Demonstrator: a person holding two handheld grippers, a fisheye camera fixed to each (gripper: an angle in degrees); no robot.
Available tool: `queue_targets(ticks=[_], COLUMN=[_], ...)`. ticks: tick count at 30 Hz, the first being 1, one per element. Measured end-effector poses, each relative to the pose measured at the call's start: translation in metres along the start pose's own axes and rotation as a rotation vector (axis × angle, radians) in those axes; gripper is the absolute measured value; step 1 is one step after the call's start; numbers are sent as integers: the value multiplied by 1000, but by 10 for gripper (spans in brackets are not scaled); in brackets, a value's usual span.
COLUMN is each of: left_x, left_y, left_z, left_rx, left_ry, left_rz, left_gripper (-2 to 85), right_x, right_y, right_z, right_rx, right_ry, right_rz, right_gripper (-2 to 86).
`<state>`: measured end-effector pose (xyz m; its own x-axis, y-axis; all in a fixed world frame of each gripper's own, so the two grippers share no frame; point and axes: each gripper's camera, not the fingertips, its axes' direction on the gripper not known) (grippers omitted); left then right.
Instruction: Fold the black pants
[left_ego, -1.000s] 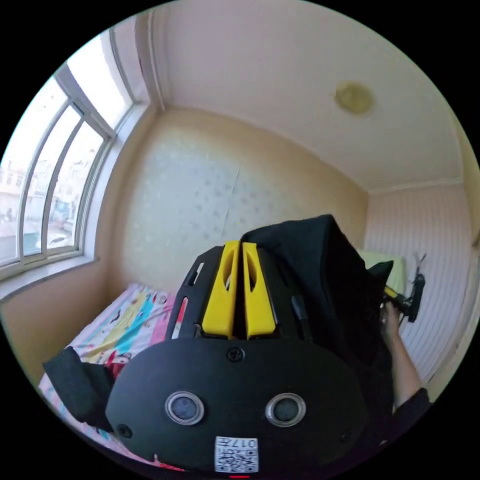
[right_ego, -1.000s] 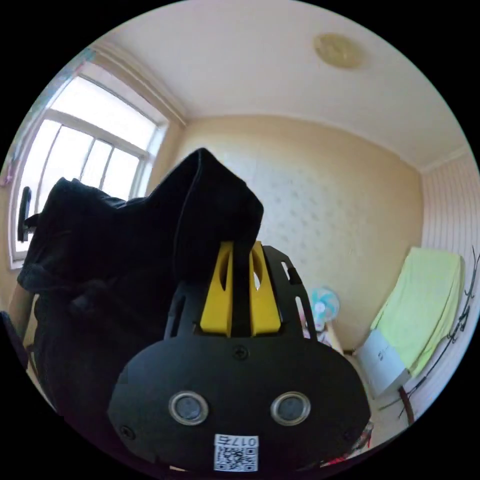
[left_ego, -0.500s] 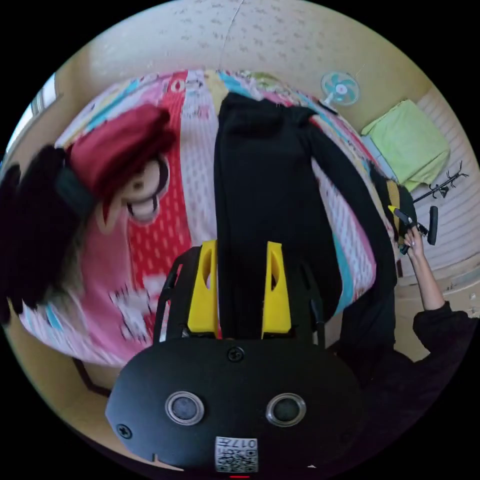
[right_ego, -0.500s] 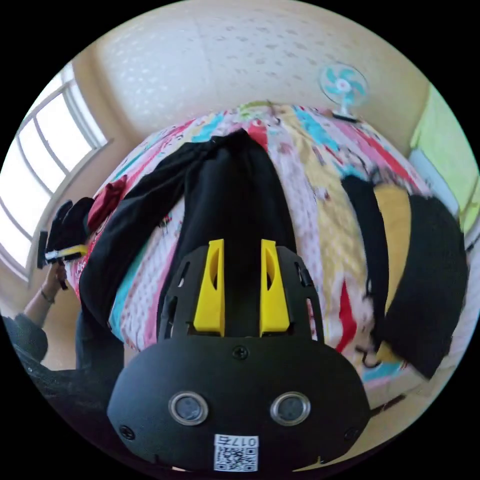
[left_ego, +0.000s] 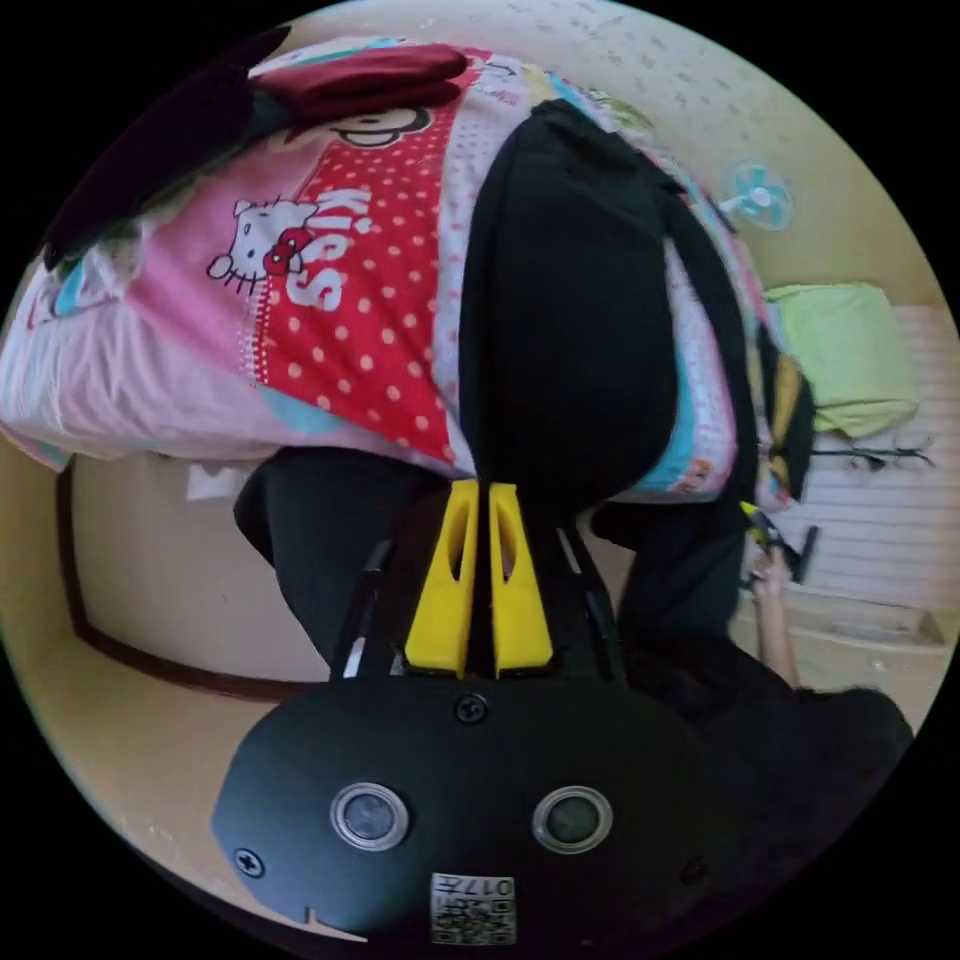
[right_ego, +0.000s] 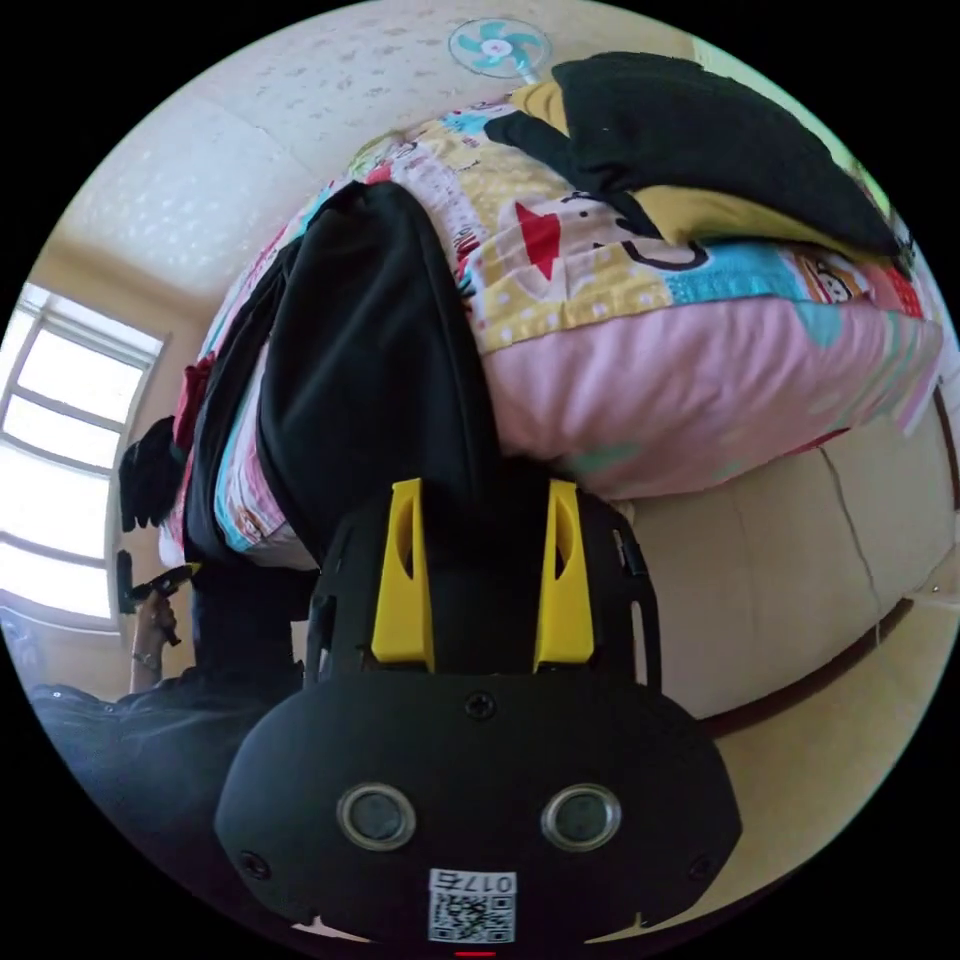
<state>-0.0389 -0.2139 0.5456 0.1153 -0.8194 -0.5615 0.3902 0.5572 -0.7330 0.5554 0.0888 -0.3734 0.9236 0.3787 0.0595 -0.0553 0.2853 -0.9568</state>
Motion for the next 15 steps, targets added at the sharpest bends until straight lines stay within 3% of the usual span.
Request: queue_targets(ticks=[2, 4, 6, 9, 13, 15], left_x=[-13, -28, -28, -20, -24, -7], left_y=[13, 28, 42, 57, 69, 63], left_z=[-46, -69, -88, -108, -153, -181], left_rx=[-19, -13, -5, -55, -8, 73], left_ry=[314, 446, 323, 185, 166, 222], left_rz=[77, 26, 10, 5, -65, -1], left_gripper=[6, 7, 12, 37, 101, 118], right_x=[7, 14, 23, 24, 8, -32], right_y=[-2, 2, 16, 42, 55, 55], right_z=[-12, -31, -78, -144, -198, -225], right_rx=[-17, -9, 112, 268, 269, 282], right_ry=[-18, -61, -274, -400, -234, -178], right_rz=[-21, -50, -65, -125, -237, -432], right_gripper=[121, 76, 65, 52, 40, 36])
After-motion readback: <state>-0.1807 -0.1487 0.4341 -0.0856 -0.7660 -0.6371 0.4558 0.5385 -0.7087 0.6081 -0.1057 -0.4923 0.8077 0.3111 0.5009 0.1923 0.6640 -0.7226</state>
